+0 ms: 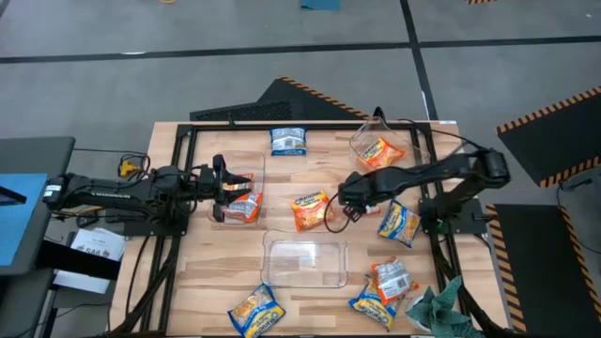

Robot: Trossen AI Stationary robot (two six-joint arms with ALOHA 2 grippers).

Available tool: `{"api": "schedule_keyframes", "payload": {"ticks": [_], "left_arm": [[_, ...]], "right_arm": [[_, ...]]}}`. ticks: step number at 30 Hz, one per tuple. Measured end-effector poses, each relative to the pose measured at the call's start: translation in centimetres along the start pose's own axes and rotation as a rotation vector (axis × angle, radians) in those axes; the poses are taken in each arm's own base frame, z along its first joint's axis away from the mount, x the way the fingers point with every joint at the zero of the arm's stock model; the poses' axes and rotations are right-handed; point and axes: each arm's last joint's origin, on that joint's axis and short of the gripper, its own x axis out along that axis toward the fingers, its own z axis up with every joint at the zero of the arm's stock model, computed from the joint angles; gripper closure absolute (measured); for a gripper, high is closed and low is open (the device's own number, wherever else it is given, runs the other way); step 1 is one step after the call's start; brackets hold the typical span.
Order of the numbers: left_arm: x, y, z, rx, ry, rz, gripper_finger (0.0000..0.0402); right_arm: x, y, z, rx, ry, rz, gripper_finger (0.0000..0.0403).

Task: Sort Maruchan noodles
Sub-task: Put the orange noodle pack into the top transparent bin

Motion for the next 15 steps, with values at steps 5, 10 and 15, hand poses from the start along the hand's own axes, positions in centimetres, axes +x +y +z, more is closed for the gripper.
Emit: {"api": "schedule_keyframes", "payload": {"ticks": [5, 10, 15], "left_arm": [[0.0, 0.0, 0.0, 0.002, 0.001, 0.000, 0.0276], [0.0, 0.0, 0.0, 0.001, 0.001, 0.001, 0.0276], [0.0, 0.0, 0.0, 0.001, 0.000, 0.002, 0.0276]], "right_arm": [[3.1, 1.1, 0.2, -0.050, 0.077, -0.069, 0.0138], [4.6, 2.1, 0.0, -0.107, 0.084, -0.110, 0.0147], [4.4, 2.4, -0.4, -0.129, 0.066, -0.110, 0.0249]]}}
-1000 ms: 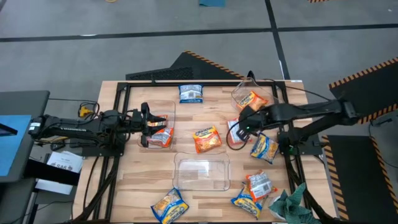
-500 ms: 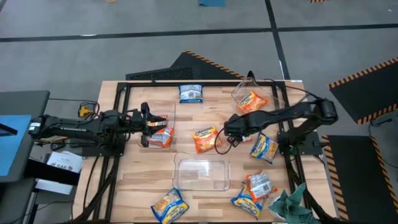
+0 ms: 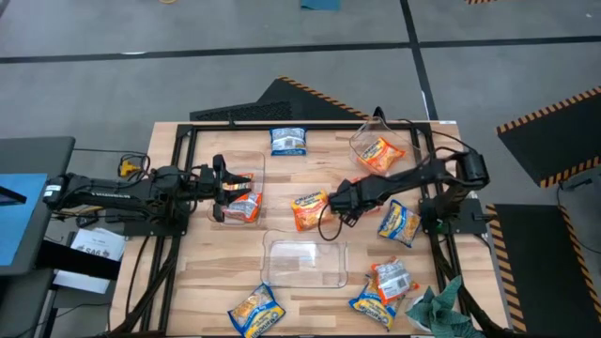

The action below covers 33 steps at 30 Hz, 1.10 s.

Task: Sort Maruchan noodles
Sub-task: Put the orange noodle pack into the top transparent bin

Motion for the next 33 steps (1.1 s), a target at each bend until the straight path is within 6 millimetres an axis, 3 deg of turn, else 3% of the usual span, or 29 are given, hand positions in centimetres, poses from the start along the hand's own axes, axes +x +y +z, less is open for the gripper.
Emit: {"api": "schedule_keyframes", "payload": {"ticks": [4, 8, 13, 18, 22, 27, 33], "left_arm": [[0.0, 0.0, 0.0, 0.000, 0.000, 0.000, 0.0276], [0.0, 0.0, 0.0, 0.000, -0.001, 0.000, 0.0276], [0.0, 0.0, 0.0, 0.000, -0.001, 0.000, 0.0276], [0.0, 0.0, 0.0, 0.000, -0.001, 0.000, 0.0276], [0.0, 0.0, 0.0, 0.000, -0.001, 0.000, 0.0276], [0.0, 0.0, 0.0, 0.000, -0.001, 0.000, 0.0276], [0.0, 0.0, 0.0, 0.000, -0.001, 0.000, 0.0276]], "right_arm": [[-1.0, -0.5, -0.5, -0.011, -0.017, 0.004, 0.0377], [-3.6, -1.4, -0.8, 0.001, -0.043, 0.040, 0.0388], [-9.2, -3.2, -0.7, 0.053, -0.251, 0.113, 0.0396], [-13.5, -6.7, -1.6, 0.150, -0.460, 0.069, 0.0396], [-14.0, -9.9, -2.1, 0.251, -0.473, -0.040, 0.0396], [-12.8, -13.2, -1.7, 0.370, -0.353, -0.167, 0.0390], [-11.8, -14.6, -0.7, 0.402, -0.304, -0.218, 0.0305]]}}
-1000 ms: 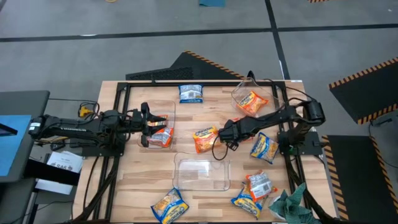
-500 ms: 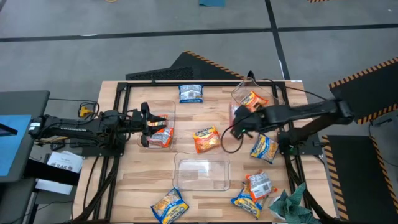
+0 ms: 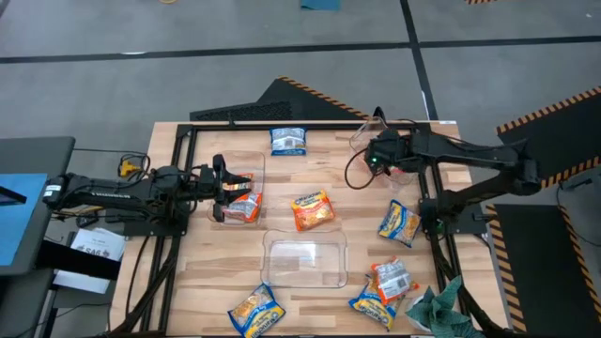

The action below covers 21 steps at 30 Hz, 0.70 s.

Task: Sort Maruchan noodles
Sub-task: Put the orange noodle pack into the top transparent bin

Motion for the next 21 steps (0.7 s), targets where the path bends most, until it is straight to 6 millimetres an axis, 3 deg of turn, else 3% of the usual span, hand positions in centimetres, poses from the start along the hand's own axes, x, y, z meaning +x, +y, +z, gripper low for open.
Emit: {"api": "schedule_keyframes", "payload": {"ticks": [7, 10, 16, 21], "left_arm": [[0.0, 0.0, 0.0, 0.000, 0.000, 0.000, 0.0276], [0.0, 0.0, 0.0, 0.000, 0.000, 0.000, 0.0276], [0.0, 0.0, 0.0, -0.001, 0.000, 0.000, 0.0276], [0.0, 0.0, 0.0, -0.002, 0.000, 0.000, 0.0276]], "right_arm": [[-0.6, -0.1, -0.3, -0.027, -0.008, 0.039, 0.0184], [-1.7, 0.3, -0.4, -0.012, -0.076, 0.113, 0.0153], [-5.0, 2.7, -0.2, -0.075, -0.286, 0.404, 0.0143], [-6.2, 6.6, -0.5, -0.213, -0.290, 0.701, 0.0143]]}}
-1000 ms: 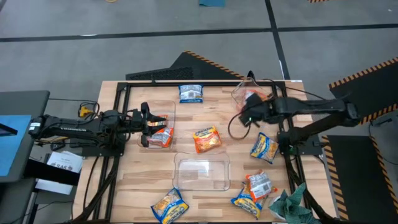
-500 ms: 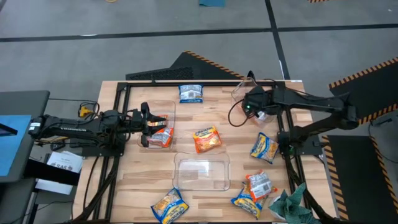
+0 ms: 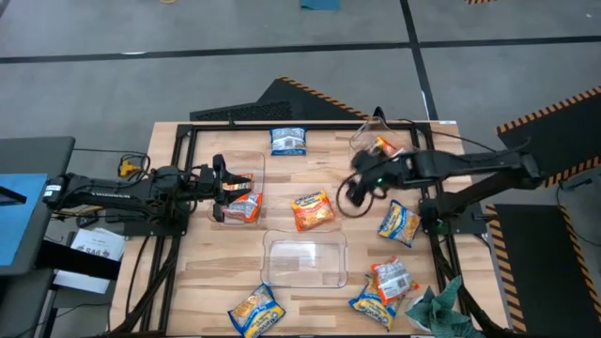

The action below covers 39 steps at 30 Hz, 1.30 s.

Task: Sort Maruchan noodles
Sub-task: Put the orange noodle pack into the top transparent bin

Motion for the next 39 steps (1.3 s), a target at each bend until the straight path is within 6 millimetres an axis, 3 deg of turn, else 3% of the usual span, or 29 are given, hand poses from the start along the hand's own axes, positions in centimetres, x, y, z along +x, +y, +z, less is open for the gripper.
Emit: {"api": "schedule_keyframes", "payload": {"ticks": [3, 8, 12, 17, 31, 35, 39], "left_arm": [[0.0, 0.0, 0.0, -0.001, 0.000, 0.000, 0.0276], [0.0, 0.0, 0.0, -0.001, -0.003, 0.000, 0.0275], [0.0, 0.0, 0.0, -0.001, 0.000, 0.000, 0.0275], [0.0, 0.0, 0.0, 0.011, 0.001, 0.000, 0.0275], [0.0, 0.0, 0.0, 0.010, 0.005, 0.001, 0.0276], [0.0, 0.0, 0.0, 0.010, 0.005, 0.001, 0.0276], [0.0, 0.0, 0.0, 0.010, 0.005, 0.001, 0.0276]], "right_arm": [[2.7, 2.5, -0.1, -0.060, 0.043, 0.164, 0.0143], [8.5, 5.5, -1.4, -0.145, 0.103, 0.257, 0.0143], [12.2, 5.9, -2.6, -0.133, 0.202, 0.203, 0.0143], [15.1, 5.7, -3.2, -0.155, 0.265, 0.080, 0.0143], [19.8, 6.3, -6.3, -0.230, 0.417, -0.004, 0.0155], [19.8, 6.2, -6.5, -0.229, 0.427, -0.015, 0.0208], [19.2, 6.0, -6.3, -0.240, 0.431, -0.024, 0.0308]]}}
